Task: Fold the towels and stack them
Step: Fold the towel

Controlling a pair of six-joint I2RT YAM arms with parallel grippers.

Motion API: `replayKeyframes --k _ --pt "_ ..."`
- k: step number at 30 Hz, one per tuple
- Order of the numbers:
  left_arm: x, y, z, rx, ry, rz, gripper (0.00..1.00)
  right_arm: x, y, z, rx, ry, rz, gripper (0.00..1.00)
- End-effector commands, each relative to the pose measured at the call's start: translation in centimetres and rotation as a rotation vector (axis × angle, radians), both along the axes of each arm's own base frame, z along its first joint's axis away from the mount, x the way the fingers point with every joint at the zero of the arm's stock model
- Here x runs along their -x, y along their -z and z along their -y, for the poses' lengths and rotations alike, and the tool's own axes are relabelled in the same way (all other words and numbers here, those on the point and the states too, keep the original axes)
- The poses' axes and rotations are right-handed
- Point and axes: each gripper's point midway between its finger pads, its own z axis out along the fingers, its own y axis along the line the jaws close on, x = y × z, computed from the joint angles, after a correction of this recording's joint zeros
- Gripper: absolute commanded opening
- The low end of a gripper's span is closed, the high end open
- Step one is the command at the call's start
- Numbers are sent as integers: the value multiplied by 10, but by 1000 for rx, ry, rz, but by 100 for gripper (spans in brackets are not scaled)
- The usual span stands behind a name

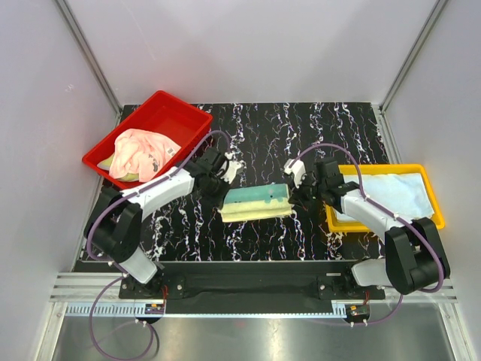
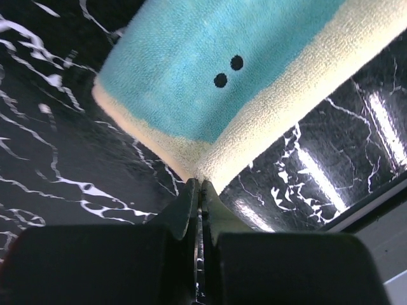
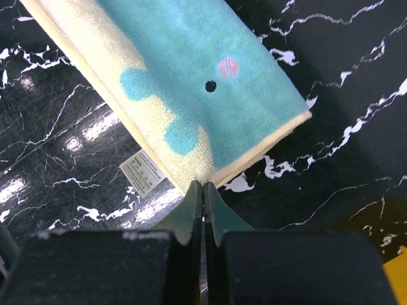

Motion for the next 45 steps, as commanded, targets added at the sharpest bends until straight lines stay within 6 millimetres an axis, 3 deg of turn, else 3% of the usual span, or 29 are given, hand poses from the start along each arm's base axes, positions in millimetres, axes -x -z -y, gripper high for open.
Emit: replayKeyframes --k 1,6,8,11,13,14,22,26,29,34,35,38,42,45 --pt "11 -9 7 49 9 -2 0 3 -3 3 6 44 -13 0" --pt "22 -1 15 68 11 -56 0 10 8 4 18 67 -90 0" --pt "26 2 16 60 17 -74 5 10 11 6 24 72 -85 2" --pt "33 8 18 56 30 -126 13 14 16 5 37 71 -127 19" --pt "34 5 20 64 34 -128 17 15 15 5 50 68 -146 22" --pt "36 1 22 73 38 -126 25 15 15 6 55 70 -147 22" --pt "22 -36 35 166 -7 -43 36 2 -26 -1 5 150 -172 34" --pt "14 -22 43 176 -83 -73 36 -6 -38 -9 -31 240 -270 33" --pt "12 -11 50 207 -139 -100 35 -9 -28 -15 -62 322 -369 27" --pt "20 32 40 142 -231 -166 35 4 24 -7 26 378 -515 13" --pt "22 38 37 130 -243 -173 35 3 29 -3 54 413 -546 4" --pt "25 51 29 107 -296 -164 35 -1 36 -1 72 453 -556 4" --pt "17 44 21 73 -342 -131 39 -4 38 6 115 524 -582 5" --pt "2 21 23 68 -351 -71 42 -14 14 1 57 580 -550 4"
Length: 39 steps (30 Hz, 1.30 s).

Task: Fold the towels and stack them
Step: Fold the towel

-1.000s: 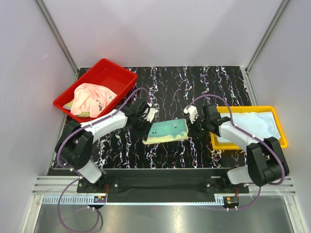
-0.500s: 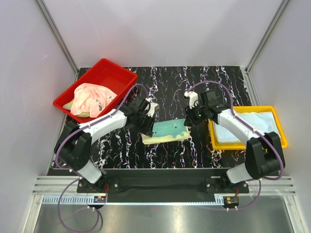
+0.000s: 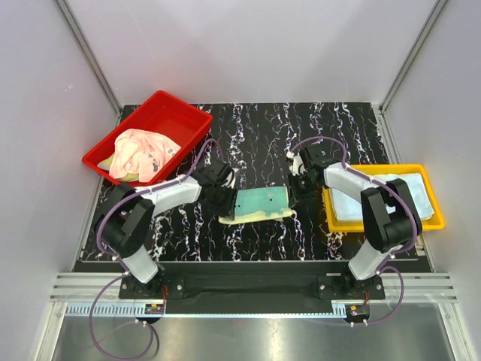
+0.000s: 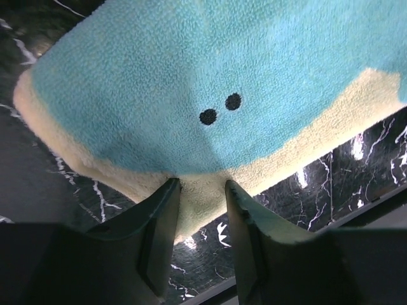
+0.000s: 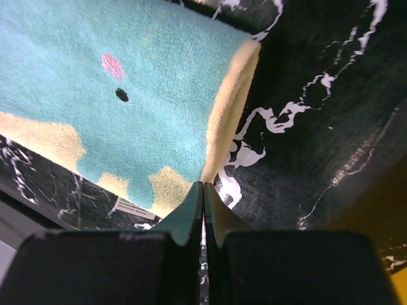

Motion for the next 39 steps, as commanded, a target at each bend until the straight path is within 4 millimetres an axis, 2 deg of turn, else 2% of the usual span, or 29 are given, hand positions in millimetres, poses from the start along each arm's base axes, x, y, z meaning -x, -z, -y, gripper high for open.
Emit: replayKeyframes --k 1,3,6,9,10,12,14,17,21,23,25,27,29,33,37,39 --pt "-35 -35 -1 -32 -59 138 42 -20 -37 -9 -27 134 63 4" --pt "-40 -43 -3 -44 -75 146 43 -21 -55 -18 -70 157 99 5" --pt "-53 -48 -3 -41 -98 161 44 -10 -64 -33 -135 152 67 8" --pt "-62 -39 -10 -44 -133 141 44 -2 -50 -34 -145 187 11 8" --pt "-63 -37 -10 -32 -138 133 44 5 -40 -33 -143 204 -20 8" --pt "-69 -29 -15 -22 -161 124 44 6 -27 -35 -151 215 -38 7" --pt "-72 -24 -19 -20 -174 103 44 10 -7 -30 -119 249 -67 6" --pt "-77 -18 -27 -34 -195 86 44 15 9 -24 -85 274 -92 6" --pt "-82 -21 -32 -45 -208 79 44 9 0 -20 -63 286 -64 14" --pt "-86 -35 -30 -30 -203 107 44 5 -17 -22 -83 280 -34 17" --pt "-90 -50 -29 -19 -196 131 44 -1 -38 -24 -104 281 12 26" --pt "-89 -69 -31 -21 -187 156 45 -4 -49 -20 -97 293 45 29" --pt "-96 -91 -33 -21 -179 206 45 -13 -56 -12 -63 323 104 38" --pt "-89 -121 -37 5 -160 269 46 -22 -48 -3 -1 322 126 44" --pt "-70 -115 -44 19 -169 240 47 -25 -31 -3 32 313 102 48" --pt "-61 -111 -33 97 -192 208 47 -26 -19 1 64 318 86 50"
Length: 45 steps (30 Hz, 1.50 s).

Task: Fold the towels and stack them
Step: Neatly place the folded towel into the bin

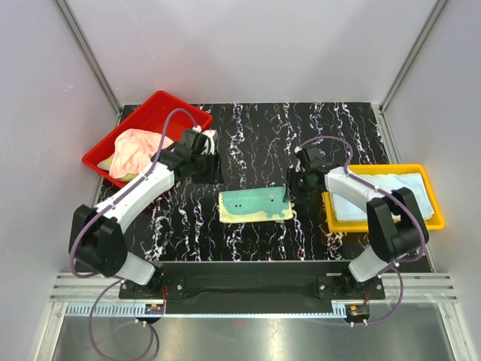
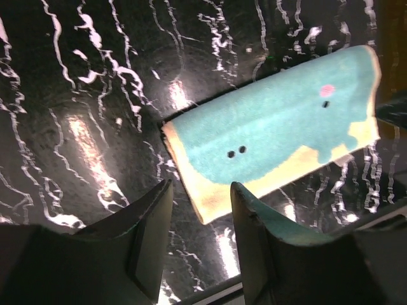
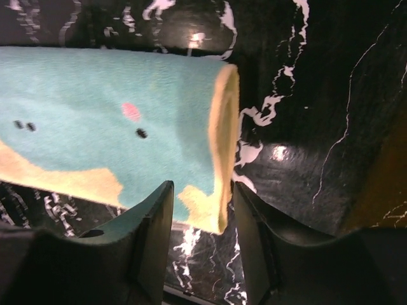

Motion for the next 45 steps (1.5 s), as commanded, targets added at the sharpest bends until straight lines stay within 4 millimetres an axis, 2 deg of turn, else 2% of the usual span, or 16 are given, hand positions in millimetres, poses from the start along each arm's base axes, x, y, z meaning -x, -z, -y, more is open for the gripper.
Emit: replayKeyframes --k 1,3,4,9,13,14,18,23,24,27,30,31,34,37,42,45 --pt "37 16 12 129 30 -97 47 -11 17 6 70 -2 1 50" --pt "42 20 20 211 8 -105 47 -9 26 4 66 -18 -20 51" --pt "53 29 20 230 13 -134 47 -8 34 3 66 -23 -35 51" --pt "48 28 12 187 -12 -115 48 -2 49 -10 -4 -46 -82 49" --pt "38 4 8 174 -6 -71 48 4 51 -9 -10 -49 -88 38" --pt "33 -8 7 174 -2 -47 48 5 51 -10 -16 -52 -90 36" --pt "19 -28 -4 133 -23 17 49 10 54 -10 -17 -55 -109 26" --pt "10 -38 -19 114 -31 51 49 14 55 -10 -22 -61 -129 8" --pt "8 -37 -22 106 -38 55 49 14 53 -8 -12 -60 -129 0" --pt "4 -33 -36 74 -62 54 49 14 38 3 42 -60 -107 0" --pt "4 -30 -43 72 -68 60 49 11 13 21 97 -21 -91 0" --pt "4 -29 -44 72 -69 57 49 11 -2 23 94 -17 -75 0" --pt "3 -24 -44 81 -67 42 49 12 -28 31 112 -1 -40 0" --pt "4 -24 -41 98 -60 30 49 16 -45 43 137 12 -28 0" --pt "5 -27 -41 106 -58 41 49 14 -56 85 230 53 -12 0" --pt "6 -27 -40 110 -55 36 49 11 -64 118 305 91 -11 0"
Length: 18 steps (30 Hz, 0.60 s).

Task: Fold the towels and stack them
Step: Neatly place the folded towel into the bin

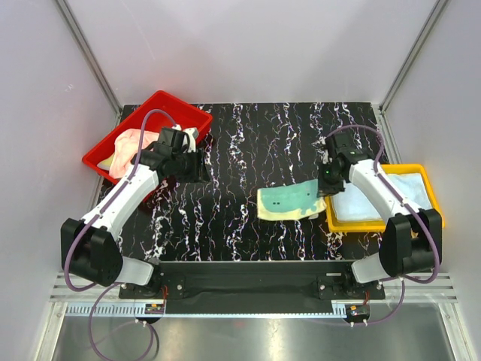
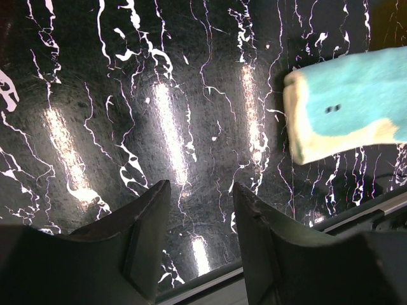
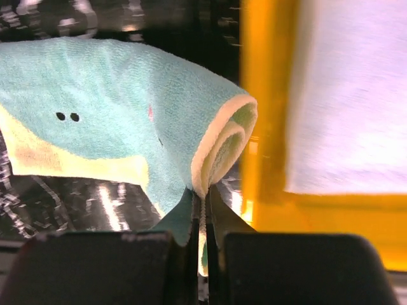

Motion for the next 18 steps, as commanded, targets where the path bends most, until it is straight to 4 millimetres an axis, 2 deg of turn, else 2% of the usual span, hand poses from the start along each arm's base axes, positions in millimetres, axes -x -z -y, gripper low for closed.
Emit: replayKeyframes --k 1,5,7,8,11,15,18 --pt "-1 -12 4 35 27 46 49 -1 -21 46 139 23 12 0" --pt "-3 -5 3 29 26 36 49 -14 -32 91 212 109 42 0" --pt "-5 -1 2 18 25 27 49 -17 -34 104 233 119 52 0" --pt "-5 2 2 14 23 16 49 -17 -35 121 241 167 49 0" --pt "-5 4 3 24 27 7 49 -22 -44 139 256 209 79 0" --pt "-7 2 4 27 29 8 49 -27 -54 172 330 218 107 0" --pt "-8 0 3 30 24 19 49 -30 -52 180 377 156 100 0"
